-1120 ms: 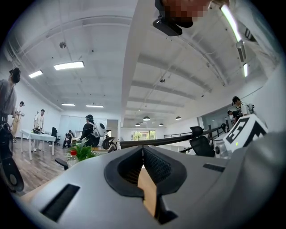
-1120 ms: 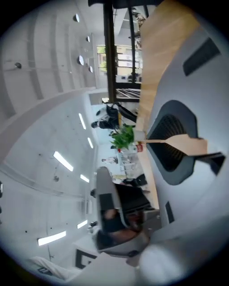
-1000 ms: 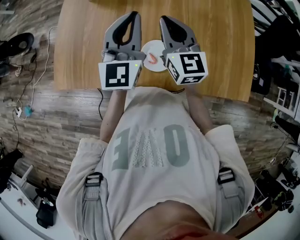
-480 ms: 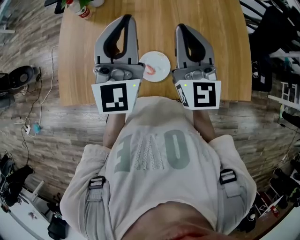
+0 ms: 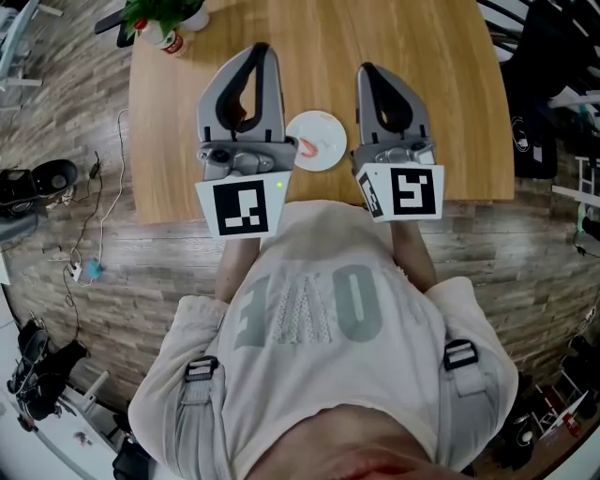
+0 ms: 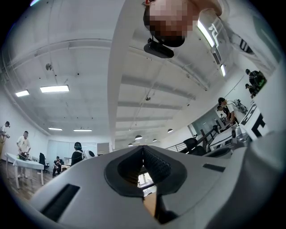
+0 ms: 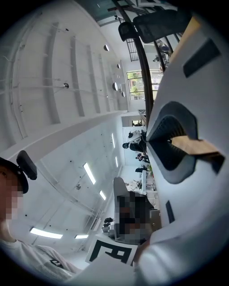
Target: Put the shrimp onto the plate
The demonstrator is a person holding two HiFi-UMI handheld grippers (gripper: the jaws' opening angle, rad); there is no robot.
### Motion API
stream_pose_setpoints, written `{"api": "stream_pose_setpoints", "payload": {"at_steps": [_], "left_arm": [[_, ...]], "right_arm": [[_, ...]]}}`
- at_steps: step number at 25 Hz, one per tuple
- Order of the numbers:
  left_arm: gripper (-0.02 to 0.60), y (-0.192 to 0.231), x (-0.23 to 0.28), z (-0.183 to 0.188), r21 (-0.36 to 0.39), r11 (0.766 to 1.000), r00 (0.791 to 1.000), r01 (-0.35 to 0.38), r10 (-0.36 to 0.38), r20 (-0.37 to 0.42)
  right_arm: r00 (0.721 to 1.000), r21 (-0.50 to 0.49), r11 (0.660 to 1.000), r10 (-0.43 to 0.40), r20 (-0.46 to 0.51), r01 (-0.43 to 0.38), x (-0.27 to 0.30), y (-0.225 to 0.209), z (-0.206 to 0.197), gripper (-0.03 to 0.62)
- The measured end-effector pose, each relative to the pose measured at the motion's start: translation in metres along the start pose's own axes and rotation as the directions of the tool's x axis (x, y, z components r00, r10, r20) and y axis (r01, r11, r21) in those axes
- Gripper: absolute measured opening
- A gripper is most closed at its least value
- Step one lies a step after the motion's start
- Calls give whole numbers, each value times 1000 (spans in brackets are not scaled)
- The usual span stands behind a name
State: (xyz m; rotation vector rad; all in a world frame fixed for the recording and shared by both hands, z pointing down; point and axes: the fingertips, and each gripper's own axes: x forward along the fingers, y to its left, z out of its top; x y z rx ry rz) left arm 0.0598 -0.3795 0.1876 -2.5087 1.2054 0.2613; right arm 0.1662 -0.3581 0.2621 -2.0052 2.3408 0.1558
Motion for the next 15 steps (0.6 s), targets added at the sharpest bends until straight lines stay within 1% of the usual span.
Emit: {"api": "stream_pose_setpoints", "payload": {"at_steps": [5,10,15], "left_arm": [[9,-7,0,0,24,1000,1000,14,-14,-5],[9,-11,0,2,27,999,1000,25,-25,2],[11,-9,-3,0,21,1000,1000,18,-17,-3]], "right_arm": [[1000,9,1000,-3,0,3,-1,1,2,18],[1000,-14,1000,4,8,-3,-2,0,5,18],[1000,-6,1000,11,9,-11,-3,4,5,18]]}}
